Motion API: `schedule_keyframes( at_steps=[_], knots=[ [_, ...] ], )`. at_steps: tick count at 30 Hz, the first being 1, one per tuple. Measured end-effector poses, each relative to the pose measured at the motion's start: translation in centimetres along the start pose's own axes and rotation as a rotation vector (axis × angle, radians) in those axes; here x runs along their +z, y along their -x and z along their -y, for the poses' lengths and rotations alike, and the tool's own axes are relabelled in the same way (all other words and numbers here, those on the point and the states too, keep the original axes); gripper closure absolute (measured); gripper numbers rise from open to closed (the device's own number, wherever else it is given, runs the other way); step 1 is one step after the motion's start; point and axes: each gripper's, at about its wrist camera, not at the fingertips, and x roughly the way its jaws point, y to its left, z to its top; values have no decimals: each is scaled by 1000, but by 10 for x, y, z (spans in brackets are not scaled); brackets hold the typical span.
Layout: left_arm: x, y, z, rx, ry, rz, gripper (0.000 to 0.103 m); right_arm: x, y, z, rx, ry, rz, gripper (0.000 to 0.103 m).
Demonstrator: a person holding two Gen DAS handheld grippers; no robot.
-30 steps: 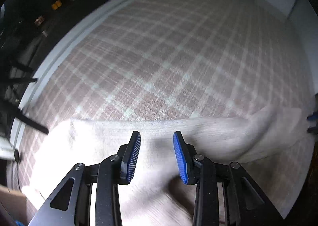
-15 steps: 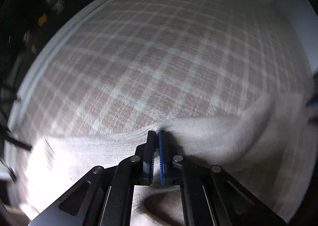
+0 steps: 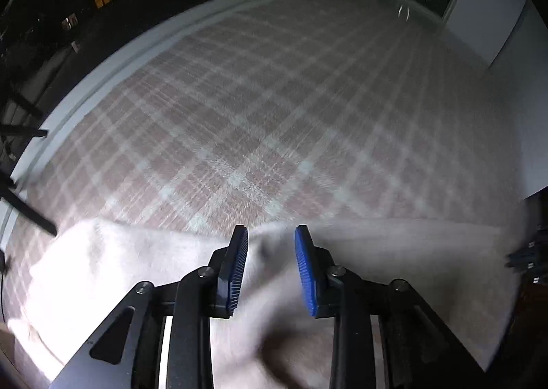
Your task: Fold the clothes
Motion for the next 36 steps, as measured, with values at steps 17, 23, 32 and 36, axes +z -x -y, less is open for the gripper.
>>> schedule_keyframes(
  at_steps=[17, 23, 32, 36],
  knots=[
    [-52, -25, 318, -210, -448, 18, 55, -1, 131, 125, 87, -409, 405, 72],
    [-29, -64, 297, -204, -279, -6, 70, 28, 114, 132, 157, -369, 396, 72],
    [-40, 12, 195, -412, 97, 123, 101, 141, 70, 112, 260, -227, 353, 69],
    [-84, 74, 164, -395, 192, 222, 101, 220, 29, 82, 301, -130, 301, 69]
  ],
)
